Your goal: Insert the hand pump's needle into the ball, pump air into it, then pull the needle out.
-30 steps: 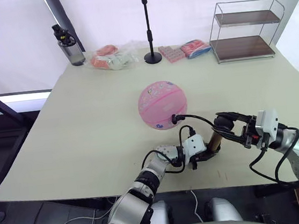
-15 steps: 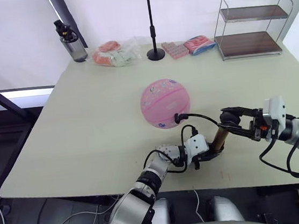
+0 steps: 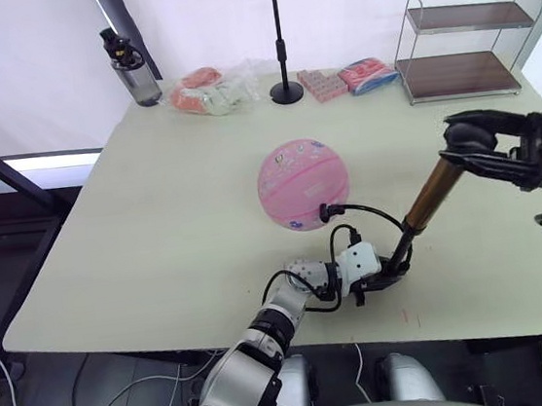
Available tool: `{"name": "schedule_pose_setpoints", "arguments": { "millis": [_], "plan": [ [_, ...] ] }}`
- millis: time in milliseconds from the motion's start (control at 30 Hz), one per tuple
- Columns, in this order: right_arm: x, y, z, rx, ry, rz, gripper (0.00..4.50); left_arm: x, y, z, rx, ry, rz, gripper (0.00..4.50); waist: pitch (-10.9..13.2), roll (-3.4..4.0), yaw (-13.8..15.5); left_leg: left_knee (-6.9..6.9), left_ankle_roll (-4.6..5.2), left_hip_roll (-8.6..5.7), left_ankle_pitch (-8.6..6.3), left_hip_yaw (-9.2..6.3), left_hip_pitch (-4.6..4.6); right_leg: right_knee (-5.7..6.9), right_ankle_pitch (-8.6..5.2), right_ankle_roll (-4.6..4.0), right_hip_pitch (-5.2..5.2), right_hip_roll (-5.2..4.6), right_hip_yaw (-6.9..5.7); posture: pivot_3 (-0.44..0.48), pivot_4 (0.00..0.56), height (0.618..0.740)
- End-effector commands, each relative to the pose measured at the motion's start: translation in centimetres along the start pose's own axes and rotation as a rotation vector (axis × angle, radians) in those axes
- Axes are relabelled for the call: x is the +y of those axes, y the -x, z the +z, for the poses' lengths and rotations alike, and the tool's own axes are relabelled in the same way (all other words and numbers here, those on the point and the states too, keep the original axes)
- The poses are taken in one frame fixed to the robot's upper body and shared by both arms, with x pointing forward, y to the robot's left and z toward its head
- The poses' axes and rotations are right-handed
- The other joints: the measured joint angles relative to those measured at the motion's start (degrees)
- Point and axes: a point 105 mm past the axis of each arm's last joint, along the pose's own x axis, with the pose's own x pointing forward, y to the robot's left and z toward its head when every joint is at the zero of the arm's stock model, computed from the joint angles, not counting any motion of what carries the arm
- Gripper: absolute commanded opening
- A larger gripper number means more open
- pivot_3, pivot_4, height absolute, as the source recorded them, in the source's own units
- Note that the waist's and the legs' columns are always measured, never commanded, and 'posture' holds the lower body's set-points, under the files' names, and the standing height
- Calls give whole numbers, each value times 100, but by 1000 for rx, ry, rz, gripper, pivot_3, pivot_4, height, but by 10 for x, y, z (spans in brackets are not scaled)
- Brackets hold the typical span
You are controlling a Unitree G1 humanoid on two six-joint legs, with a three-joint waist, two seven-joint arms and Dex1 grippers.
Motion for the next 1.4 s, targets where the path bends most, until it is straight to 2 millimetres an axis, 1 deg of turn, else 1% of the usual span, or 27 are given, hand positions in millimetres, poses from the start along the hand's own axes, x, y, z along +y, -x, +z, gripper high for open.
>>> {"name": "schedule_pose_setpoints", "arguments": {
  "millis": [33,133,200,300,467,567,600,667,700,833,900,1100,1167,1233,1300,1333,1400],
  "plan": [
    [-10,5,40,-135,107,-79,1714,-35,11,-53,184,119,-85,1124,2,-1,0,0,0,0,0,0,0,1,0,0,0,0,1,0,150,736],
    [-8,2,30,-110,87,-74,1714,-35,11,-52,183,119,-85,1124,8,1,5,1,0,0,0,0,-1,2,0,0,-1,2,0,0,150,736],
    [-5,1,17,-76,69,-67,1714,-34,11,-52,182,121,-80,1124,8,2,0,1,0,-2,0,1,-1,2,0,0,-1,9,1,0,150,736],
    [-5,0,4,-50,57,-77,1714,-33,11,-52,182,121,-75,1124,7,0,-2,1,0,-1,0,0,3,4,0,0,2,10,1,0,150,736],
    [2,1,-39,82,43,-68,1714,-31,11,-52,183,126,-67,1124,-7,-3,-14,1,1,-1,0,0,15,10,0,0,7,26,2,0,150,736],
    [5,-1,-56,113,31,-68,1714,-30,11,-52,184,123,-69,1124,-28,-22,-16,2,1,-1,1,1,24,12,0,0,14,29,3,0,150,736],
    [11,-2,-71,148,17,-58,1714,-30,11,-51,184,121,-71,1124,-40,-36,-27,2,1,-1,1,0,27,12,0,0,16,30,4,0,150,736],
    [28,-3,-104,216,-38,-23,1714,-30,10,-51,183,121,-70,1124,-63,-60,-27,3,1,1,1,-2,42,12,0,0,29,29,7,0,150,736],
    [34,-3,-114,230,-60,-13,1714,-30,10,-51,183,122,-68,1124,-77,-73,-27,1,0,4,0,-5,46,11,-2,-1,32,30,4,0,150,736],
    [48,-4,-141,252,-133,-11,1714,-29,10,-51,183,124,-64,1124,-91,-55,-30,-2,0,6,0,1,57,10,-2,0,40,30,9,0,150,736],
    [53,-3,-154,258,-168,-21,1714,-28,9,-51,183,124,-63,1124,-92,-63,-27,-2,0,6,0,4,67,10,-2,0,47,31,12,0,150,736],
    [74,1,-190,351,-208,2,1714,-27,9,-50,181,126,-57,1124,-96,-63,-26,-8,-1,8,-1,1,81,7,-3,-1,62,30,9,0,150,736],
    [77,2,-192,359,-200,14,1714,-27,9,-50,180,127,-55,1124,-101,-71,-28,-10,-1,10,-1,0,96,6,-3,-1,76,23,9,0,150,736],
    [75,0,-185,330,-189,15,1714,-27,9,-50,181,127,-54,1124,-103,-73,-31,-10,-2,12,-2,-1,103,6,-4,-1,83,21,9,0,150,736],
    [65,-2,-168,274,-168,-6,1714,-27,9,-50,181,128,-54,1124,-102,-72,-32,-10,-3,13,-2,-2,104,6,-4,0,84,19,9,0,150,736],
    [62,-3,-163,260,-161,-11,1714,-27,9,-50,181,128,-54,1124,-99,-68,-30,-10,-3,13,-2,-3,104,6,-4,0,85,19,9,0,150,736],
    [51,-4,-143,222,-121,-12,1714,-27,10,-50,181,128,-55,1124,-91,-60,-24,-10,-2,13,-2,-3,100,4,-4,0,84,18,7,0,150,736]
  ]
}}
